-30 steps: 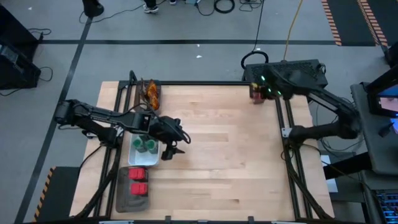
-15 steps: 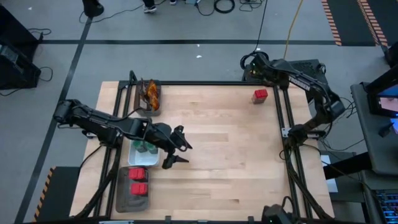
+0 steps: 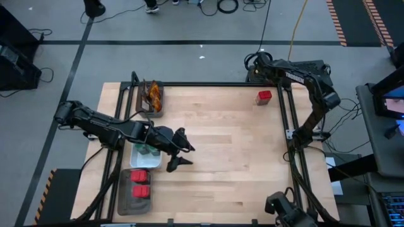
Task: Sort spices by type
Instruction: Put the red seasoning can into the bottom left black bin
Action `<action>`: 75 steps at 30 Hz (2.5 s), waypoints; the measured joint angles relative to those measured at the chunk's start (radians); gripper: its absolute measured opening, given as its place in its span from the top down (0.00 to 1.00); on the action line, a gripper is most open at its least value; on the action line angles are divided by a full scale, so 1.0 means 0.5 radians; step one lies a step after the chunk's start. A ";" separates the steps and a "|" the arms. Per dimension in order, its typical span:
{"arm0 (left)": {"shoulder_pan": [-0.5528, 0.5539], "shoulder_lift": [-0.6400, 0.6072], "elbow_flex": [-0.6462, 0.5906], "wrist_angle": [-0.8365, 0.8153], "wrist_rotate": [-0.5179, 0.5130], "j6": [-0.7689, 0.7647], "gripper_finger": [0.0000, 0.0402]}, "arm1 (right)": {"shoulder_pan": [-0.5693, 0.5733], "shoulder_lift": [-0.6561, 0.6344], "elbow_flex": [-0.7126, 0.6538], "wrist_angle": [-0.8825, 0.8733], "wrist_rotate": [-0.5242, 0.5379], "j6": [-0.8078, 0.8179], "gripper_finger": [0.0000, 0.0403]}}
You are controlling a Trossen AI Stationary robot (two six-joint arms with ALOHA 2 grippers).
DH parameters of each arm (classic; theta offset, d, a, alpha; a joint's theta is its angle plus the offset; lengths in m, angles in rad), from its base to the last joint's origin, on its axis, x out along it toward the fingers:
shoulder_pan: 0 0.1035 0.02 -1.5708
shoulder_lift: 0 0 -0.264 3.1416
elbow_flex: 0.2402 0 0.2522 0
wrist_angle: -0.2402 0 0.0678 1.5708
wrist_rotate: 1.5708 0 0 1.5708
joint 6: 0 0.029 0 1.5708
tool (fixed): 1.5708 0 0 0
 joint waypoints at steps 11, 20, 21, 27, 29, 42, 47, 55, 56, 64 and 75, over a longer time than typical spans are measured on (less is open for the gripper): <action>0.003 0.001 0.019 0.028 -0.186 -0.091 0.27 | 0.005 0.306 -0.002 -0.001 -0.336 -0.137 1.00; 0.002 0.002 0.021 0.058 -0.194 -0.104 0.27 | 0.263 0.303 -0.015 -0.214 -0.440 -0.124 1.00; 0.000 0.002 0.021 0.058 -0.194 -0.103 0.27 | 0.297 0.303 -0.027 -0.244 -0.459 -0.119 1.00; -0.031 0.002 0.021 0.054 -0.194 -0.052 0.27 | 0.566 0.289 -0.153 -0.293 -0.688 -0.045 1.00; -0.044 0.002 0.021 0.054 -0.194 -0.046 0.27 | 0.694 0.257 -0.184 -0.271 -0.700 0.017 1.00; -0.166 0.002 0.021 0.053 -0.193 -0.003 0.27 | 0.805 -0.268 -0.169 -0.547 0.003 0.326 1.00; -0.213 0.002 0.021 0.053 -0.193 -0.051 0.27 | 0.600 -0.347 -0.169 -0.828 0.110 0.254 1.00; -0.227 0.002 0.022 0.053 -0.205 -0.124 0.27 | 0.420 -0.327 -0.243 -0.896 0.091 0.007 1.00; -0.227 0.002 0.022 0.053 -0.212 -0.139 0.27 | 0.406 -0.327 -0.288 -0.890 0.090 -0.021 1.00; -0.226 0.002 0.022 0.054 -0.289 -0.156 0.27 | 0.478 -0.345 -0.744 -0.512 -0.162 -0.124 1.00; -0.175 0.002 0.022 0.056 -0.299 -0.143 0.27 | 0.708 -0.557 -0.798 -0.199 -0.475 -0.038 1.00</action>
